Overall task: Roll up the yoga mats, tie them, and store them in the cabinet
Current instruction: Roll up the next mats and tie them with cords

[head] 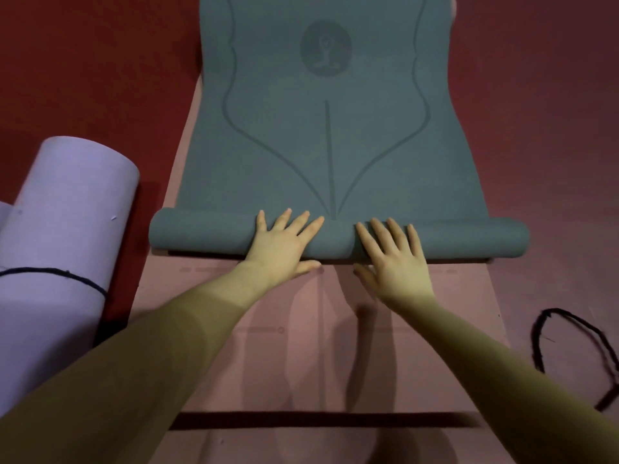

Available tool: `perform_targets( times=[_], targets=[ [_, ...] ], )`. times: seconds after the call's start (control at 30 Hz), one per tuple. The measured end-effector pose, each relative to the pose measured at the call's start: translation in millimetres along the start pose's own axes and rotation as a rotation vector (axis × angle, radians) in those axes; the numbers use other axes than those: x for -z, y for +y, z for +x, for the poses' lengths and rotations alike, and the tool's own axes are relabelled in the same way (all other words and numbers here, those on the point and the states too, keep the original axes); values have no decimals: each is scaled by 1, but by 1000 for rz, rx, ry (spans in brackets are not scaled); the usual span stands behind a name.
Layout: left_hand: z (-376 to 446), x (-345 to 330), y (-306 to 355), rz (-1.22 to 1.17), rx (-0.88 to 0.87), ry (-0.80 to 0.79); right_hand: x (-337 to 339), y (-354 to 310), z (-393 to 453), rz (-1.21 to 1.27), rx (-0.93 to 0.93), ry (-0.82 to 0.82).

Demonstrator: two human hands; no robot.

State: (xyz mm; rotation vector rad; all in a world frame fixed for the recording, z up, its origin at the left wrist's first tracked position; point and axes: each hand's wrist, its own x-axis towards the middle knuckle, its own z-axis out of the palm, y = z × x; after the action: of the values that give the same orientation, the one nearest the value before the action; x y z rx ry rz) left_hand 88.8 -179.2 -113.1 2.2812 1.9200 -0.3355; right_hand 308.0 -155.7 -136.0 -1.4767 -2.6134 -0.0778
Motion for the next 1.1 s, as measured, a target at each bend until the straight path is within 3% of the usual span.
perform_targets(
  times=[0.1, 0.2, 0.37, 0.5, 0.67, 0.93, 1.1],
  targets=[
    [8, 2, -2, -14, 22, 17, 2, 5, 6, 8, 16, 16],
    [6, -1, 0, 6, 33, 46, 7, 9, 24, 29, 1, -101],
    [9, -13, -12, 161, -74, 266, 15, 21, 47, -7, 25, -271],
    [20, -7, -12, 96, -7, 110, 13, 26, 52, -59, 52, -330],
    [28, 2, -22, 7, -42, 76, -1, 28, 49, -94, 143, -135],
    [11, -11, -18, -54, -111, 419, 2, 30, 36, -35, 196, 29],
    [-23, -22, -2, -86, -147, 509, 2, 24, -1, -3, 233, 127]
  ],
)
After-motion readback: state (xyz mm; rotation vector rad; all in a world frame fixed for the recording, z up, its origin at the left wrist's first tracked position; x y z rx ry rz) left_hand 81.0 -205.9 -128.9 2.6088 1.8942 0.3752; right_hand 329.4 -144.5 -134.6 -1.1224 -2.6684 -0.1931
